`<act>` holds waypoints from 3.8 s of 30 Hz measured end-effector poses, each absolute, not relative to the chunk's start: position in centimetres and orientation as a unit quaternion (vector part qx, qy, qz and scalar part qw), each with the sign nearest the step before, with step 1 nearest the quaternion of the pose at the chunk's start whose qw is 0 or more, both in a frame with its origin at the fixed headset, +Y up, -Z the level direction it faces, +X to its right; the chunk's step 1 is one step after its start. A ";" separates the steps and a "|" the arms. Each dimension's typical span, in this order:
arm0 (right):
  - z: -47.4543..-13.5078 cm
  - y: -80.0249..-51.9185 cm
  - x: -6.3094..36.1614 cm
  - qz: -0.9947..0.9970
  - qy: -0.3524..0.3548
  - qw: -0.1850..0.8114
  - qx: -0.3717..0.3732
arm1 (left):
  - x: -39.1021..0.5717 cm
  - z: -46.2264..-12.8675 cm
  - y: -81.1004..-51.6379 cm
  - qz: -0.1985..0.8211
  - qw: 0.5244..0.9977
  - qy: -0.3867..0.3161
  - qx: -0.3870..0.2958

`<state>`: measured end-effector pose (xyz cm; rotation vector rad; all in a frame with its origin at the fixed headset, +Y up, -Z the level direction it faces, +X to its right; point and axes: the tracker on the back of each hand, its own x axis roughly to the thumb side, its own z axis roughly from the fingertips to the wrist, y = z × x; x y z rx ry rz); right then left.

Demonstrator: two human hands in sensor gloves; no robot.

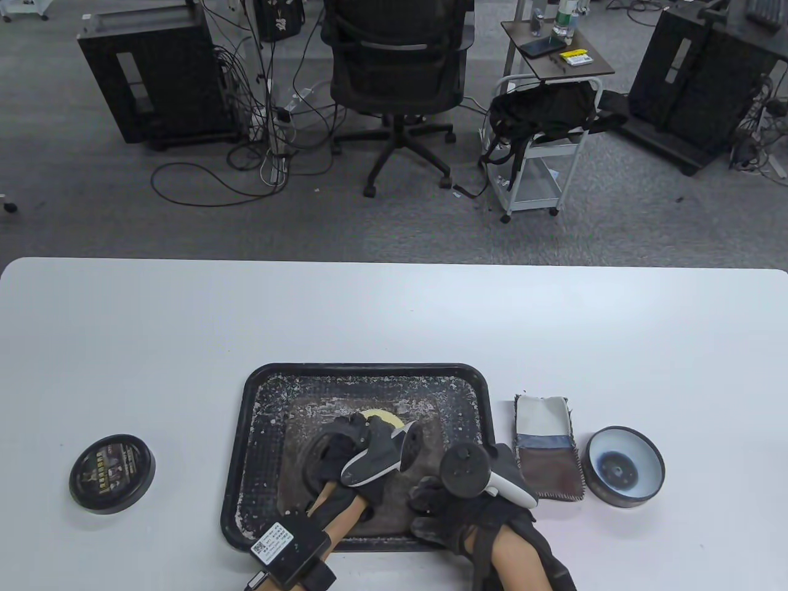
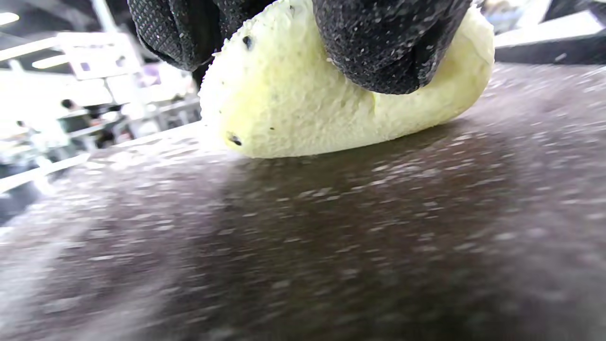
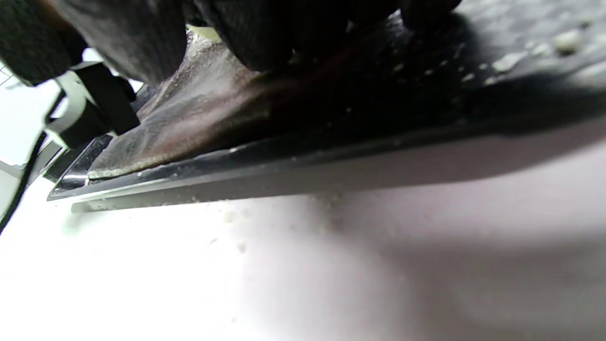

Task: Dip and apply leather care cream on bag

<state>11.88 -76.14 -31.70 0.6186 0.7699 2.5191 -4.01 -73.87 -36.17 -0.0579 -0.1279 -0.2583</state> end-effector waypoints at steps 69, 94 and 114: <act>-31.8 -76.2 12.4 0.895 0.305 0.237 0.225 | -1.6 -34.5 -74.3 0.104 0.957 -0.269 -0.042; -31.7 -76.1 12.2 0.903 0.304 0.225 0.203 | -3.6 -33.5 -75.2 -0.025 0.957 -0.288 -0.039; -31.8 -76.1 11.8 0.908 0.295 0.223 0.195 | -15.0 -31.3 -75.2 -0.084 0.969 -0.206 -0.112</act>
